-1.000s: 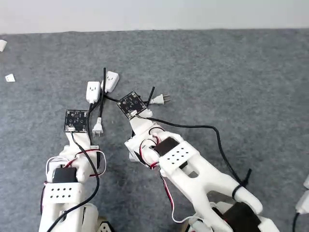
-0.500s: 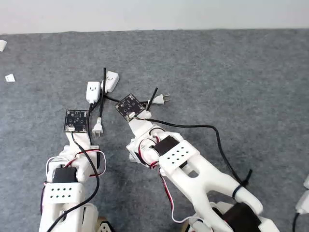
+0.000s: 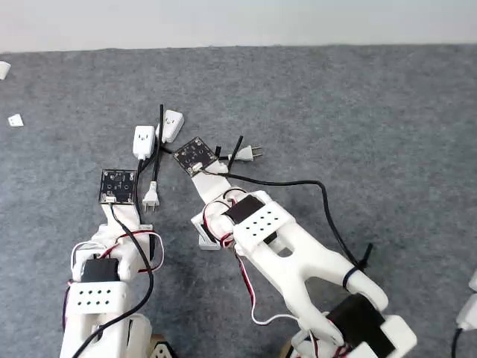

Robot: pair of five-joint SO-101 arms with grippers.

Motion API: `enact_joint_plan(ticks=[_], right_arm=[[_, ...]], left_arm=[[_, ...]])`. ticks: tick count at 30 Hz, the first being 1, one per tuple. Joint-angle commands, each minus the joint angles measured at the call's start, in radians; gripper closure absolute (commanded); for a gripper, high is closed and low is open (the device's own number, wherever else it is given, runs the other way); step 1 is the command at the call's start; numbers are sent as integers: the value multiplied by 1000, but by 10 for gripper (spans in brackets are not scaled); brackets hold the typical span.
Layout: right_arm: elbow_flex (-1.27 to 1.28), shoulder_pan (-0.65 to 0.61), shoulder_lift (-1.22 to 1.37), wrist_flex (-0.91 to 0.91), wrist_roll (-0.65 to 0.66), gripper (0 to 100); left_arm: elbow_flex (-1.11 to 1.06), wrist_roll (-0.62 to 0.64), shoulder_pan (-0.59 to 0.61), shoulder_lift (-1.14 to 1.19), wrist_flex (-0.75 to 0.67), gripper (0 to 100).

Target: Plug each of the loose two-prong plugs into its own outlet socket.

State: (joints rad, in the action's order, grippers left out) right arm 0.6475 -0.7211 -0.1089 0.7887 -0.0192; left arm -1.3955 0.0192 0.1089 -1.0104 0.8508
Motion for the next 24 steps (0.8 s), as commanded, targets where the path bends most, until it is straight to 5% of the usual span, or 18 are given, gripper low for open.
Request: enact_joint_plan(ticks=[1,8,24], right_arm=[[6,-30,48,38,-25,939],[8,-122,54,39,-152,720],[-55,-153,104,-31,-245,724]], left_arm=[[13,-8,6,-15,-26,987],[18,-8,15,-15,-28,987],[22,2,89,-15,-89,987]])
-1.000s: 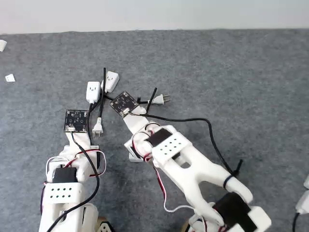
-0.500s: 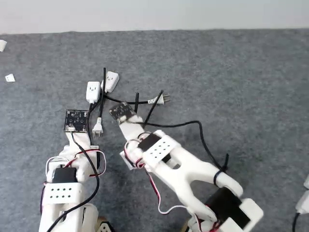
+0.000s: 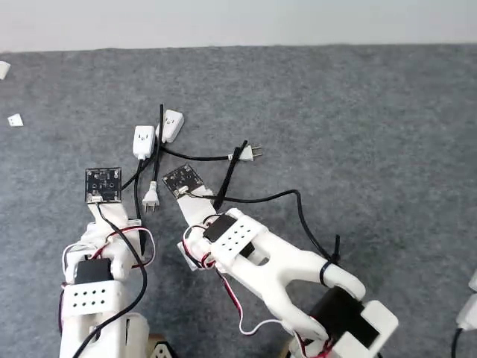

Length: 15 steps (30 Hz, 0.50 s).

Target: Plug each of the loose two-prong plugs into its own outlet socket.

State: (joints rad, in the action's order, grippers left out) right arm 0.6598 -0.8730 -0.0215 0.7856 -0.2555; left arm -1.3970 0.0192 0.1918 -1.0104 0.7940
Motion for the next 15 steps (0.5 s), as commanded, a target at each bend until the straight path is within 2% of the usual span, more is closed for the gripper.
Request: enact_joint_plan(ticks=[1,5,10,13,15], right_arm=[[-84,5,31,-22,0,724],[-129,54,85,-21,5,781],[-158,133,107,-21,28,990],[-160,199,67,35,124,984],[-158,248,5,82,127,990]], left_arm=[[27,2,6,-15,-32,987],[30,2,6,-15,-29,987],[24,0,2,-11,-29,987],[-7,-6,-31,-15,-34,986],[-27,-9,-78,-15,-44,986]])
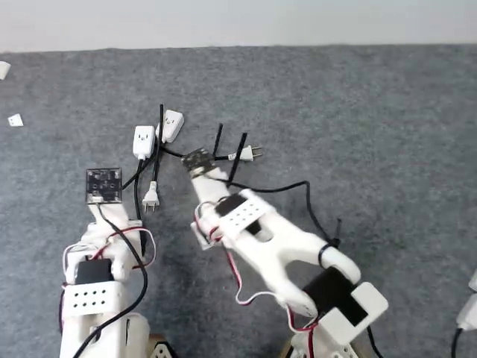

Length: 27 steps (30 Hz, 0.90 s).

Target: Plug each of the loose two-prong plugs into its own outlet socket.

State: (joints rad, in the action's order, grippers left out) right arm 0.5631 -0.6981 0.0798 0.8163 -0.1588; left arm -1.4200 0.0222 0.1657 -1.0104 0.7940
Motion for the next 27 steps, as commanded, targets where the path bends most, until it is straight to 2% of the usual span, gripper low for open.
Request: enact_joint_plan(ticks=[1,5,8,11,15,19,22,25,27], right_arm=[[-57,99,-133,77,34,990],[-43,208,-303,197,83,991],[-38,311,-415,308,161,991],[-29,475,-490,378,209,991],[17,750,-513,384,313,991],[118,1061,-512,292,436,991],[239,1254,-512,139,508,991],[347,1374,-512,-5,582,991],[393,1423,-512,-64,608,990]], left_arm=[[-19,-12,-75,-15,-71,985],[-94,-86,-144,-15,-230,985],[-88,-95,-149,-15,-229,985],[-87,-98,-149,-9,-230,984],[-84,-103,-149,-8,-232,984],[-67,-103,-147,-6,-229,965],[-67,-100,-147,-6,-229,870],[-70,-97,-146,-6,-229,771],[-70,-95,-146,-6,-229,765]])
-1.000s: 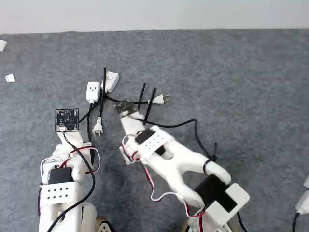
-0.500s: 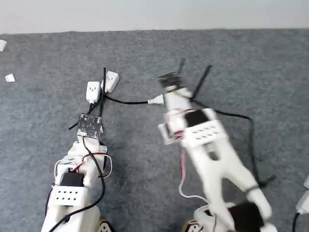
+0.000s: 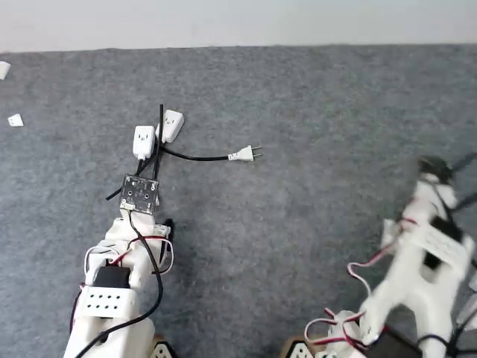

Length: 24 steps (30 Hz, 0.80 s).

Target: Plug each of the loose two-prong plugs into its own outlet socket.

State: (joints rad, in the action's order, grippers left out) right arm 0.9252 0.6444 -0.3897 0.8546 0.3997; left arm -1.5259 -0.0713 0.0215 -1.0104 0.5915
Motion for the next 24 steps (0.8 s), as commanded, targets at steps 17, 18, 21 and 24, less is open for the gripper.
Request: enact_joint_plan(ticks=[17,18,21,24], right_arm=[[-11,189,-85,91,109,711],[-32,162,-105,159,109,711],[-61,56,-191,297,48,713],[-61,-54,-317,371,-84,776]], left_arm=[[67,-3,52,-6,32,790],[68,-2,64,-6,25,790],[87,40,123,-6,-2,790],[125,92,169,40,-5,790]])
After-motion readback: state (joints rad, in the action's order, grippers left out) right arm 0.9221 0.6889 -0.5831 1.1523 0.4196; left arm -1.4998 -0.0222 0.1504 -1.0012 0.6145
